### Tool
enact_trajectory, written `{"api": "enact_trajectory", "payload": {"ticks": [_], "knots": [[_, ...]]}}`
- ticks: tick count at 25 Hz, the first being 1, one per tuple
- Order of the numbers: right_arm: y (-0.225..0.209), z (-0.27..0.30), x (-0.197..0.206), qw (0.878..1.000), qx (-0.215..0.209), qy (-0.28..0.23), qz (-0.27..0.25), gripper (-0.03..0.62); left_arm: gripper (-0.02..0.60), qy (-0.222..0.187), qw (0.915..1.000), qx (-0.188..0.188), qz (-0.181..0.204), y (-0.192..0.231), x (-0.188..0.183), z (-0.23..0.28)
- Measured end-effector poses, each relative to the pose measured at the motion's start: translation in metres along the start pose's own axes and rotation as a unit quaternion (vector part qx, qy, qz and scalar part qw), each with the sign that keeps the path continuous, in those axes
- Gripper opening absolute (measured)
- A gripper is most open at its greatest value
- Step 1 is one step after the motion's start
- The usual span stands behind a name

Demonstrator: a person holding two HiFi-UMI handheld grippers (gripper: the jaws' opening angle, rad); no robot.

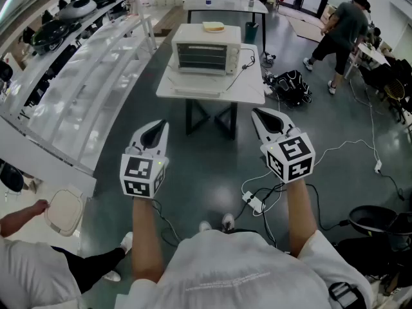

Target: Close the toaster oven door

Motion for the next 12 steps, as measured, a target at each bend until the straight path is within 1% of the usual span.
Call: {"api": "enact_trajectory", "payload": {"ticks": [7,12], "knots": [[-0.0015,-0.0087,-0.0023,1.000,-0.001,-0.008,-0.003,0.015,0.020,-0.002,1.0000,-0.005,0.002,-0.0060,-0.0040,-0.0065],[-0.0035,-0.0101,-0.0042,1.000,-0.002,-0.021,0.011,0.015,0.020,0.001,1.0000,-0.006,0.000,-0.0088,-0.0015,-0.0056]]}}
Point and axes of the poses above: the fingertips, and each gripper's own axes: z forward along the fingers, y to its left, x out of its underside, the point moved 1 cm from there along -z, backward along the fingers, and after that the axes turned 15 degrees about -z, right-handed, at the moved point
